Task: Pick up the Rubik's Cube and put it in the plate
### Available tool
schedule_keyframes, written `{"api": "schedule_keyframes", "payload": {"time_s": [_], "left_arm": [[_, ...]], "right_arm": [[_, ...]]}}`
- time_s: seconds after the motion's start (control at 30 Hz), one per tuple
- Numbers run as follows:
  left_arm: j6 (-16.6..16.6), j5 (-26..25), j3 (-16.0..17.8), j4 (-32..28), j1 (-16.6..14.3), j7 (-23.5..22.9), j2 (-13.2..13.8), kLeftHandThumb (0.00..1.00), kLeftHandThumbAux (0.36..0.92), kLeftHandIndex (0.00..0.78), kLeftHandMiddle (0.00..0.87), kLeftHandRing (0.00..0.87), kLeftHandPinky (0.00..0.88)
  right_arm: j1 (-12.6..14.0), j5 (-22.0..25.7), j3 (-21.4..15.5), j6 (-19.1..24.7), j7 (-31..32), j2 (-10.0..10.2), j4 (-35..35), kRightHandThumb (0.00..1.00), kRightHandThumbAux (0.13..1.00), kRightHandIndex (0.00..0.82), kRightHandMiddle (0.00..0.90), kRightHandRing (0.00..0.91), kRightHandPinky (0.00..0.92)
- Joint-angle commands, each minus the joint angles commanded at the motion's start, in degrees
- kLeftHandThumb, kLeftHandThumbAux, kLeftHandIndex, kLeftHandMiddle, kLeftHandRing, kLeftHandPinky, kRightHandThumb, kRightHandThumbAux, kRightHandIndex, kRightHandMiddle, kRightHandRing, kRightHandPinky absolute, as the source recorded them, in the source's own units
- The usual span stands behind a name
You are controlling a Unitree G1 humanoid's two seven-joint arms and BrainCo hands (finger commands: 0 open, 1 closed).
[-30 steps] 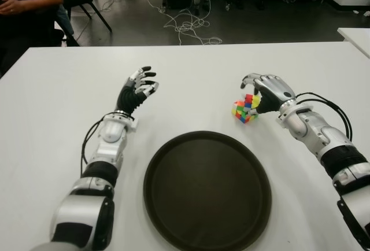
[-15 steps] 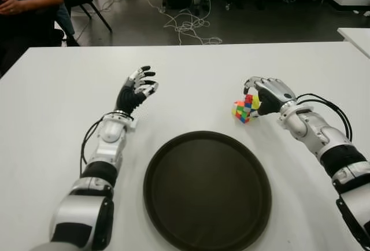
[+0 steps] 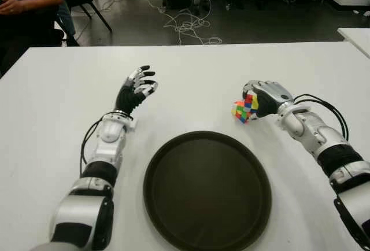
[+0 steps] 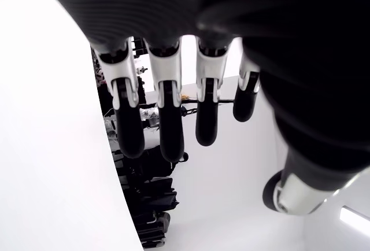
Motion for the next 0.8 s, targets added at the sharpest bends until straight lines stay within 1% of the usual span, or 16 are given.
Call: {"api": "schedule_keyframes", "payload": {"time_s": [0.2,0.27,0.3,0.37,0.4,0.43,0.53,0.63,0.8], "left_arm": [[0.22,-0.07,0.13,0.13,-0.07,-0.20,-0.01,0.151,0.657,0.169,0.234,0.274,0.337],[0.23,0.10,0.09,0.16,-0.12,-0.12,0.06,0.145,0.647,0.169,0.235,0.275,0.341],[0.21,0.15,0.08,0.18,-0.14,-0.08,0.09,0.140,0.643,0.170,0.236,0.276,0.341],[0.18,0.32,0.01,0.19,-0.16,0.04,0.15,0.135,0.640,0.170,0.236,0.276,0.341],[0.13,0.50,-0.07,0.23,-0.17,0.19,0.21,0.130,0.642,0.171,0.236,0.276,0.341],[0.09,0.63,-0.13,0.25,-0.18,0.29,0.25,0.126,0.644,0.172,0.235,0.276,0.341],[0.00,1.02,-0.27,0.35,-0.24,0.66,0.31,0.122,0.649,0.172,0.235,0.274,0.339],[-0.23,1.34,-0.36,0.58,-0.31,0.99,0.35,0.123,0.652,0.170,0.234,0.271,0.333],[-0.45,1.45,-0.43,0.66,-0.29,1.08,0.37,0.130,0.648,0.167,0.235,0.276,0.341]], "right_arm": [[-0.05,0.35,-0.12,0.09,0.61,0.44,0.51,0.000,0.903,0.416,0.603,0.632,0.511],[0.00,0.56,-0.31,-0.27,0.14,0.61,0.62,0.000,0.906,0.403,0.577,0.606,0.482],[0.00,0.61,-0.37,-0.40,-0.08,0.66,0.66,0.000,0.905,0.379,0.531,0.562,0.427],[0.19,0.70,-0.61,-0.99,-0.80,0.46,0.40,0.000,0.904,0.358,0.491,0.524,0.379],[0.27,0.65,-0.74,-1.52,-1.70,0.31,0.33,0.000,0.878,0.315,0.410,0.428,0.284],[0.31,0.60,-0.82,-1.91,-2.35,0.21,0.31,0.000,0.849,0.277,0.340,0.344,0.213],[0.38,0.31,-0.95,-2.78,-3.94,-0.14,0.00,0.000,0.800,0.222,0.245,0.231,0.124],[0.32,-0.13,-0.92,-3.85,-6.19,-0.38,0.10,0.000,0.767,0.190,0.197,0.177,0.096],[-0.24,-0.38,-0.70,-4.89,-8.49,-0.52,1.80,0.000,0.751,0.165,0.163,0.144,0.090]]}}
